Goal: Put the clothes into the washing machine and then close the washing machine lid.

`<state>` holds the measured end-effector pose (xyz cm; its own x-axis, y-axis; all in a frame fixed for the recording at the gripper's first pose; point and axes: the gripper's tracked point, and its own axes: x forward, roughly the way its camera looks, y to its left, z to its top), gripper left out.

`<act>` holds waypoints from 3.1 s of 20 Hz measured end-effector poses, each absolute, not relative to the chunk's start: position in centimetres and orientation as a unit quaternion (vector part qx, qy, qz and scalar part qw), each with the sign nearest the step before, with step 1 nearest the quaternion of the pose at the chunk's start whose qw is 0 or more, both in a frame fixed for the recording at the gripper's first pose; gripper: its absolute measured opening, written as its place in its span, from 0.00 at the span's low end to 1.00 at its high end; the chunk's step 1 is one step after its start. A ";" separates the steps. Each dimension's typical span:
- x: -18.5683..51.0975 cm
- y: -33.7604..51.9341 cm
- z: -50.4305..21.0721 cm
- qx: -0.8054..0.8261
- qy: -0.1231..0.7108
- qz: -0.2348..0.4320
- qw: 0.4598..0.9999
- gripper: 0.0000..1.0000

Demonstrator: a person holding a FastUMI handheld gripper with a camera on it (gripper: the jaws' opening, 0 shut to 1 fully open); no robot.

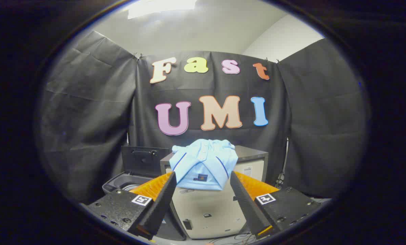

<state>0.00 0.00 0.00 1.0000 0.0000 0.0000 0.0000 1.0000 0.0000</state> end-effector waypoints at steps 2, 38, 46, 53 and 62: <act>0.2 0.2 0.1 0.002 0.000 0.000 1.000 0.96; 26.2 0.1 1.1 0.050 0.185 -0.012 0.981 0.96; 30.6 -0.7 -2.8 0.061 0.278 -0.044 0.958 0.97; 30.3 -0.7 -5.4 0.048 0.319 -0.047 0.946 0.61; 29.6 -0.4 -3.7 0.055 0.265 -0.048 0.962 0.06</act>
